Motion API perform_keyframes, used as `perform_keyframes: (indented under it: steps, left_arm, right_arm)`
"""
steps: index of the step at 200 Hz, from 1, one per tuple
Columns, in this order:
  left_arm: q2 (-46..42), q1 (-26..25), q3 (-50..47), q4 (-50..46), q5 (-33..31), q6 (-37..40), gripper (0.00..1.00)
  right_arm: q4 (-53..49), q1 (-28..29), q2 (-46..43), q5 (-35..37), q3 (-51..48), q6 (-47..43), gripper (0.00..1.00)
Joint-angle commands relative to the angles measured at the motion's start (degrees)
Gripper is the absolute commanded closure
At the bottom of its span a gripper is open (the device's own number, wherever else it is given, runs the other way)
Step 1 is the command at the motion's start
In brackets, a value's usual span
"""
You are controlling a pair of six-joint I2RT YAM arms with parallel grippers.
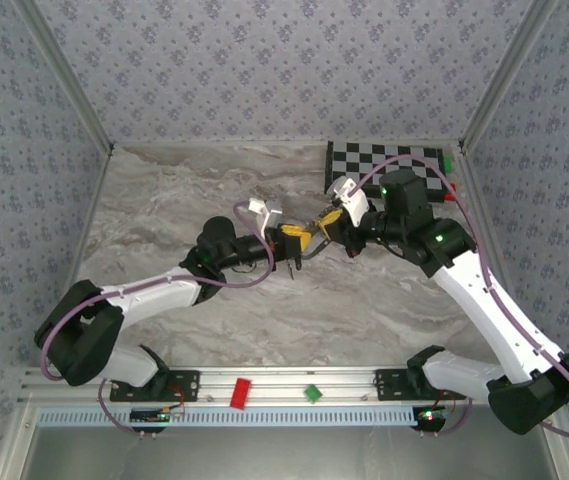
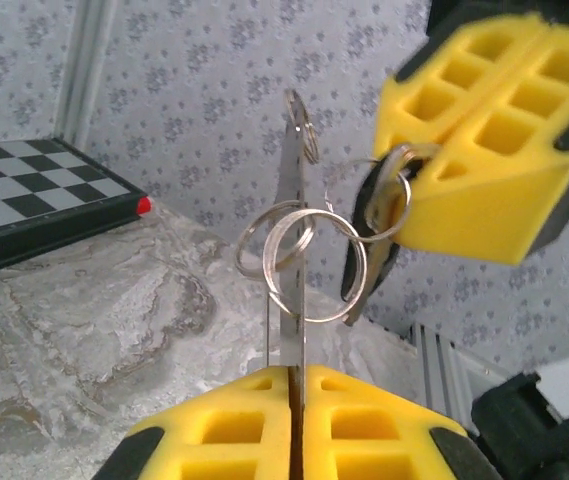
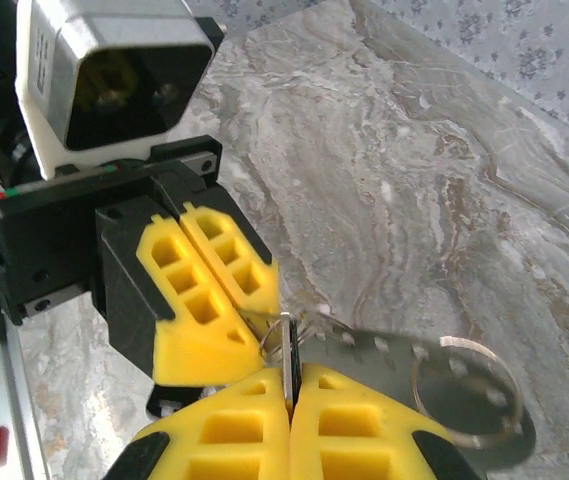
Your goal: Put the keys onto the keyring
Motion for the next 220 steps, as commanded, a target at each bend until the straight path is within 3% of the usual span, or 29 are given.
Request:
perform_keyframes:
  steps: [1, 66, 81, 96, 117, 220]
  left_arm:
    - [-2.29, -0.4, -0.47, 3.04, -2.68, 0.28, 0.98]
    - [-1.49, -1.0, -0.71, 4.87, -3.07, -0.72, 0.93]
    - [-1.37, -1.16, -0.49, 4.6, -2.47, -0.44, 0.81]
    - [-1.24, -1.12, -0.56, 4.35, -2.41, -0.15, 0.8]
    - [-1.65, -1.14, -1.0, 4.01, -3.13, 0.44, 0.7]
    - [-3.98, -0.92, 2.51, -3.49, -3.08, 6.28, 0.67]
  right_arm:
    - [1.95, -0.27, -1.78, 1.22, -0.39, -0.26, 1.0]
    - [2.9, -0.26, -2.55, 0.98, -3.26, -0.34, 1.0]
    - [3.14, -0.17, -2.76, 0.86, -3.27, -0.41, 1.0]
    - [3.21, -0.17, -2.99, 0.84, -3.07, -0.67, 1.0]
    - [3.3, -0.16, -3.38, 0.72, -2.7, -1.35, 1.0]
    - [4.02, -0.17, -5.09, -3.37, -3.12, -3.23, 1.0]
